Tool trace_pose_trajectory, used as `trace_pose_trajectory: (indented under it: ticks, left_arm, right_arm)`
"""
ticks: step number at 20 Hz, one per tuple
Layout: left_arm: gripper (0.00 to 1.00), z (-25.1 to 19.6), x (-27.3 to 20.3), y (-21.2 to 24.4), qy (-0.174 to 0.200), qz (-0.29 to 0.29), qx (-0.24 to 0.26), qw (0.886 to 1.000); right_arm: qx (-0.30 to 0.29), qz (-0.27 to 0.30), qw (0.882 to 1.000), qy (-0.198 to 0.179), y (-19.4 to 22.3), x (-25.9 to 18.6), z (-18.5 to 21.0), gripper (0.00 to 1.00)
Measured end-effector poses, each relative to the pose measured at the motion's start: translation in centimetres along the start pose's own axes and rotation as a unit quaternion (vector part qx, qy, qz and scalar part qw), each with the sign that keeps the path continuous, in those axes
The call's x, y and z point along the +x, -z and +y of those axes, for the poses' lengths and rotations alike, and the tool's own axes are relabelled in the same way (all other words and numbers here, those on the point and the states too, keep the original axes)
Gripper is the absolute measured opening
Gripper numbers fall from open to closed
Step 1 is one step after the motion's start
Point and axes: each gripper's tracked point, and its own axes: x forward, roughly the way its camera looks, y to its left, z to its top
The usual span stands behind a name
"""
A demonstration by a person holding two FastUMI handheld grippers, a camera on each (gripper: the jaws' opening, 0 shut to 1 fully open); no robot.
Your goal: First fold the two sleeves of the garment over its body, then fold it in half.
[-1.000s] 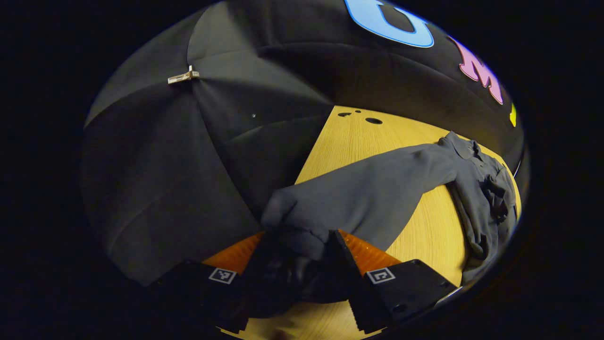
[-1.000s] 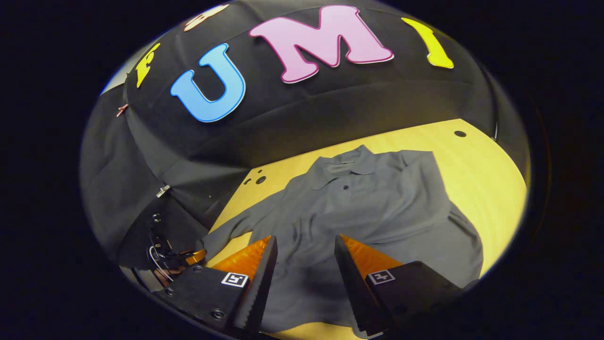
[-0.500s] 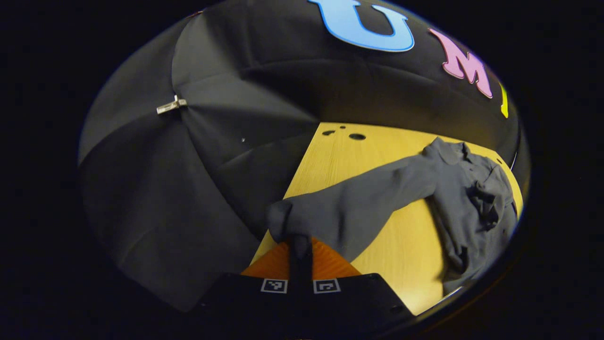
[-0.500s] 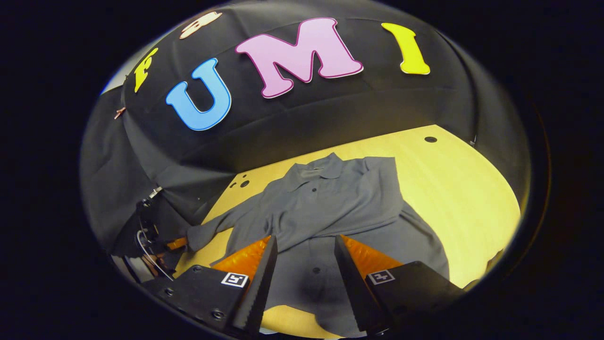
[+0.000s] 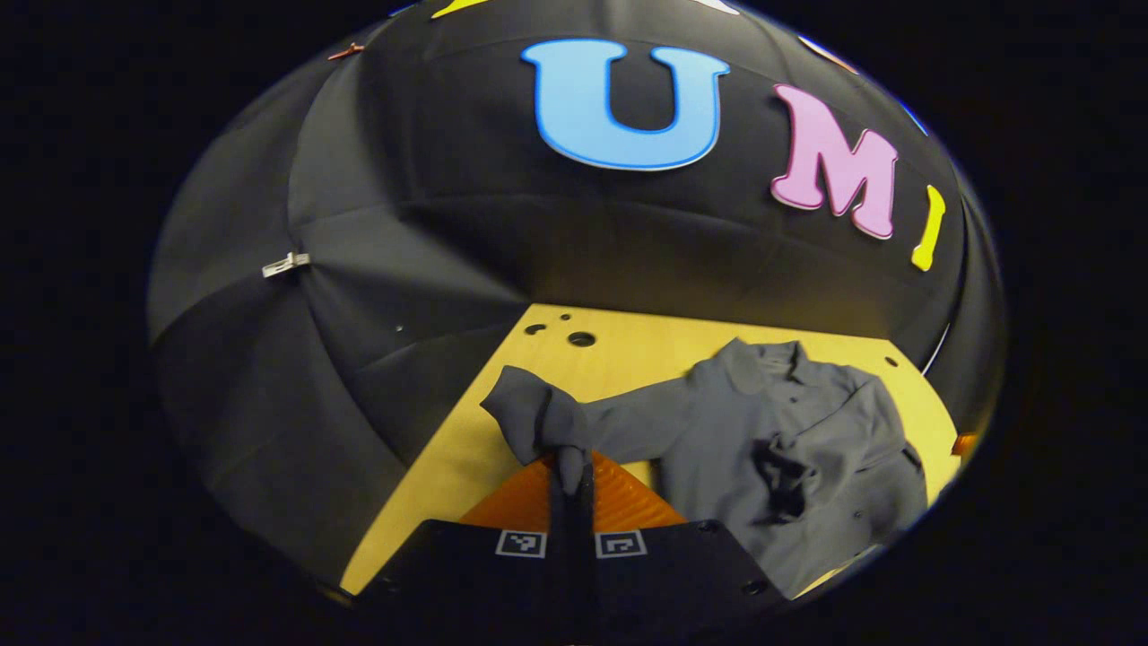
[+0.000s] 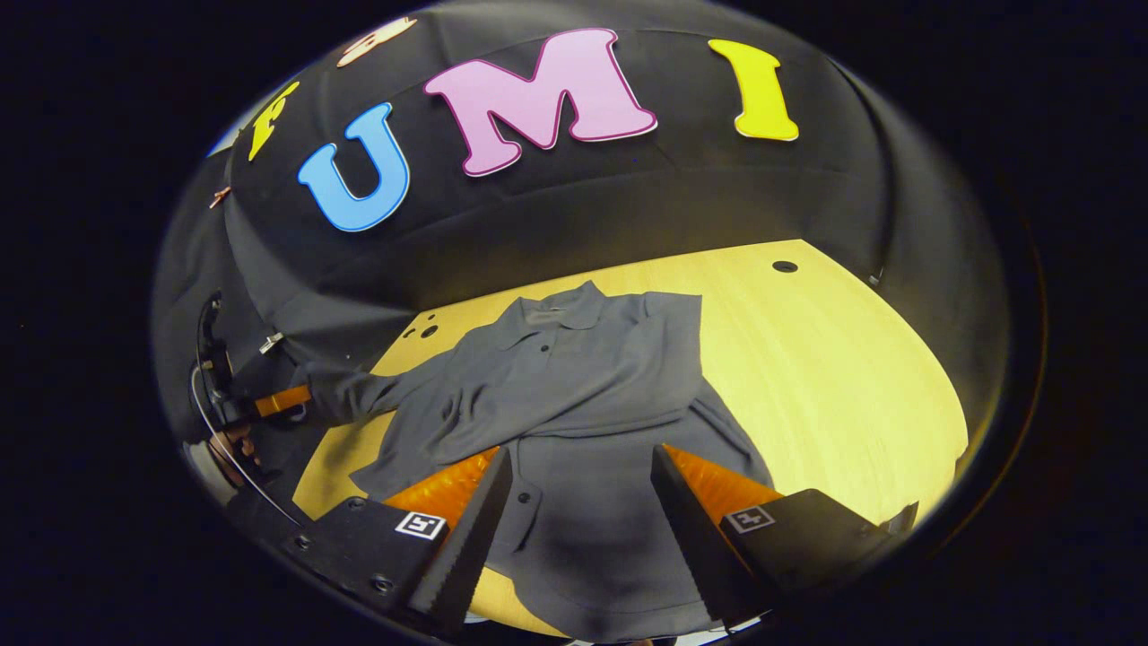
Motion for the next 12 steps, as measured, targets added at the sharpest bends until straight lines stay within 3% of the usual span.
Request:
trace_pose_trajectory:
  ticks: [7, 12]
  left_arm:
    - [0.05, -13.5, -0.2, -1.1, 0.074, 0.004, 0.031, 0.997]
    - [0.05, -20.7, -0.3, -0.1, 0.105, 0.010, 0.052, 0.993]
  right_arm:
    - [0.009, 0.003, 1.000, 0.002, 0.4, -1.3, -3.3, 0.97]
    - [0.017, 0.004, 1.000, 0.007, 0.5, -2.3, -6.1, 0.97]
